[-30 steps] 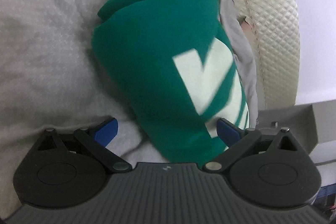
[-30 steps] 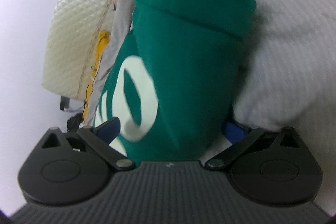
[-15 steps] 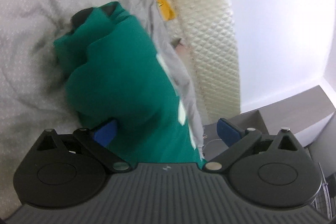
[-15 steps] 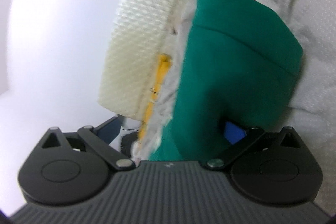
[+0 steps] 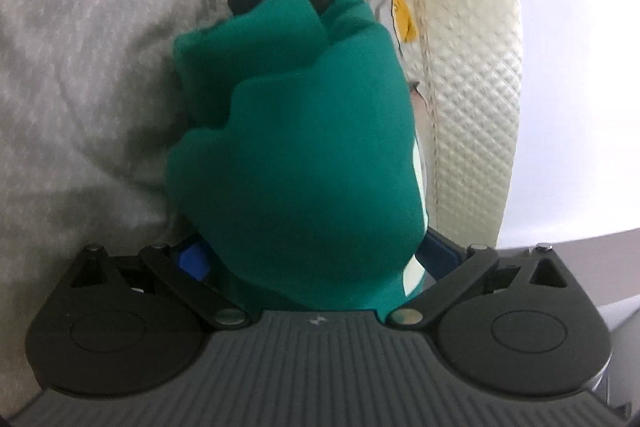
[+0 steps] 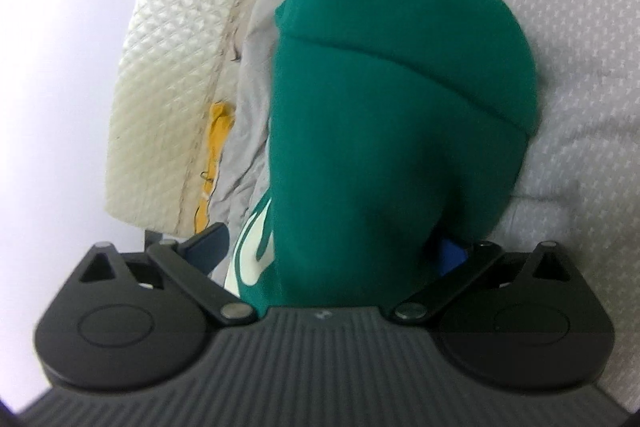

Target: Fold large clothes

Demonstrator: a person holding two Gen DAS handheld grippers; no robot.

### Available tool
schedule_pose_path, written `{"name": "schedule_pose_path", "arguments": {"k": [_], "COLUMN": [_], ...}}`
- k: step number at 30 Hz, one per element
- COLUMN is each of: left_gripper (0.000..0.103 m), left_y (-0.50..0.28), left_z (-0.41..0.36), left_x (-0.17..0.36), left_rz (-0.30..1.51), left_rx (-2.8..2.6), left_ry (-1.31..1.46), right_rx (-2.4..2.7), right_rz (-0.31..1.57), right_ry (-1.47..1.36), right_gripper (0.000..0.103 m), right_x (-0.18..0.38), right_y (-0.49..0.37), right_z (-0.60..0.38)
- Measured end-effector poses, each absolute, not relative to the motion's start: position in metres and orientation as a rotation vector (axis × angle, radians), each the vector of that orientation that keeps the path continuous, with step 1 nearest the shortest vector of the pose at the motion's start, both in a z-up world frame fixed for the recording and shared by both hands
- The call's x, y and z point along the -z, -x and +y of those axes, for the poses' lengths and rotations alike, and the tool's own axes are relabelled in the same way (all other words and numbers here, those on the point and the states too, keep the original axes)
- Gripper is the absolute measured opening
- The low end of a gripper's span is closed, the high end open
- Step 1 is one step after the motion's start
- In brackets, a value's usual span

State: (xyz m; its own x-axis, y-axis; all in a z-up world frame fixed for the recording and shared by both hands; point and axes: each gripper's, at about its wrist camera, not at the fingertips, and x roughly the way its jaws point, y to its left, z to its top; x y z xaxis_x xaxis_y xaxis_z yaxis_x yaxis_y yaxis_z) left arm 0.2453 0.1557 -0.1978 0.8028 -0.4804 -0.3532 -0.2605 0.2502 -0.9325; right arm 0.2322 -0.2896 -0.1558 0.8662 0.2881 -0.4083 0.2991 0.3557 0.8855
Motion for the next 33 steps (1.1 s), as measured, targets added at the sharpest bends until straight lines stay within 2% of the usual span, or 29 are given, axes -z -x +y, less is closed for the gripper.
{"name": "schedule_pose_path", "arguments": {"k": [10, 17, 19, 20, 21, 24, 28, 30, 33], "left_gripper": [0.103, 0.103, 0.1, 0.096, 0.088, 0.073, 0.053, 0.048, 0.043], "left_y": [-0.284, -0.312, -0.314, -0.315, -0.316, -0.32, -0.307, -0.276, -0.247], "left_z": [0.144, 0.142, 0.14, 0.14, 0.139, 0.139, 0.135, 0.135, 0.135], "left_x": [0.205, 0.196, 0.192, 0.19, 0.187, 0.176, 0.164, 0.153, 0.146], "left_rz": [0.662, 0.695, 0.693, 0.689, 0.682, 0.662, 0.639, 0.62, 0.601], "left_rx": [0.08, 0.059, 0.055, 0.052, 0.051, 0.071, 0.096, 0.106, 0.108], "left_ry": [1.336, 1.295, 1.28, 1.263, 1.234, 1.156, 1.1, 1.073, 1.035], "right_rx": [0.132, 0.102, 0.088, 0.078, 0.07, 0.047, 0.002, -0.032, -0.076], "right_rz": [0.675, 0.654, 0.645, 0.627, 0.606, 0.574, 0.538, 0.516, 0.496], "right_ry": [-1.203, -1.188, -1.191, -1.197, -1.194, -1.178, -1.121, -1.09, -1.072], "right_gripper": [0.103, 0.103, 0.103, 0.1, 0.087, 0.066, 0.05, 0.043, 0.039], "right_x": [0.166, 0.17, 0.172, 0.173, 0.173, 0.174, 0.164, 0.156, 0.15], "right_y": [-0.272, -0.276, -0.274, -0.272, -0.269, -0.265, -0.266, -0.261, -0.255], "right_z": [-0.284, -0.285, -0.286, -0.286, -0.287, -0.295, -0.289, -0.288, -0.289]}}
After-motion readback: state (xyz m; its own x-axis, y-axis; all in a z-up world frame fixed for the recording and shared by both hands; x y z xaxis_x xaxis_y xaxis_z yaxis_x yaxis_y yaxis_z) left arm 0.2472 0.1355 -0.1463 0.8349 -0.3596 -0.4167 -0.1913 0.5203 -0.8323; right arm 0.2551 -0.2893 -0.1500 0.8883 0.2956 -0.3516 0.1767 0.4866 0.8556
